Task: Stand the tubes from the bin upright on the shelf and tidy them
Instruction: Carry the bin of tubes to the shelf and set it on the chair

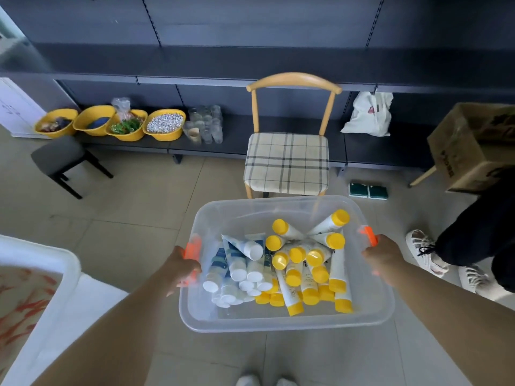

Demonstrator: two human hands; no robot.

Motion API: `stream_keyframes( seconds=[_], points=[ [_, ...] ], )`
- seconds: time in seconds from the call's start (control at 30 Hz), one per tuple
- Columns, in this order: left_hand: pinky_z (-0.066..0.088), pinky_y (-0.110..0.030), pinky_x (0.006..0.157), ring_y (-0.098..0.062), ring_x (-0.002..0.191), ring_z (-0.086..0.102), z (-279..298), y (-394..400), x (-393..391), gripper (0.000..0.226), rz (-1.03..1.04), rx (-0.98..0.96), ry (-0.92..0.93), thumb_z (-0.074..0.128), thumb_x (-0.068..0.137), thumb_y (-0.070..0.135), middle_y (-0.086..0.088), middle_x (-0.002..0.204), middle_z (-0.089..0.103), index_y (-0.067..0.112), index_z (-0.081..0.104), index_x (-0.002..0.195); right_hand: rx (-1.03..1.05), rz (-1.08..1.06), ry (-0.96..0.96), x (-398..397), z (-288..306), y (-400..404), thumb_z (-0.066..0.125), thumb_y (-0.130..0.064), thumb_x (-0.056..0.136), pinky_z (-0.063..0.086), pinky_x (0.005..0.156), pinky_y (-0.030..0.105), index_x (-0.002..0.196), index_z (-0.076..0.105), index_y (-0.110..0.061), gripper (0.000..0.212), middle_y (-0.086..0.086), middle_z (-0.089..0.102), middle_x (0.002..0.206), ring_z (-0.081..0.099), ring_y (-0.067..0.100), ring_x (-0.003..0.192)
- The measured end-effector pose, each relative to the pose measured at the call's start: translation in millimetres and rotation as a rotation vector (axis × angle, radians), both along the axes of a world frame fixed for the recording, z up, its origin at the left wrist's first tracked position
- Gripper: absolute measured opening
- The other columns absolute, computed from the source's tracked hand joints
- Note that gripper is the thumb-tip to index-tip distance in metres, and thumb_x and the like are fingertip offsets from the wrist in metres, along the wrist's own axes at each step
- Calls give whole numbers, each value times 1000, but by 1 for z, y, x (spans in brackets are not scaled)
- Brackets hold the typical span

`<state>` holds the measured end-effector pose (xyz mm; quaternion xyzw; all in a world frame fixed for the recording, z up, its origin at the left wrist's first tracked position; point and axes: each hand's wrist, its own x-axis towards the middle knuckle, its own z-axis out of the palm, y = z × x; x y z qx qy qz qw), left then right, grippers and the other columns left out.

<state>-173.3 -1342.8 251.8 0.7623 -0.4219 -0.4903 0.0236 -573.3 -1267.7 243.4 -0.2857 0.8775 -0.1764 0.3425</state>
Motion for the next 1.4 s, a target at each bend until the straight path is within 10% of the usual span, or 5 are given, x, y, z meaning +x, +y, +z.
stream_keyframes(
  seconds=[1.4],
  points=[
    [46,-37,74,-30,96,48,-9,-365,-123,48,-121,18,-30,63,77,0,-15,110,48,10,37,115,79,-62,45,-117,-4,-325,54,-6,89,40,58,30,104,52,-2,15,8,49,78,51,25,75]
  ],
)
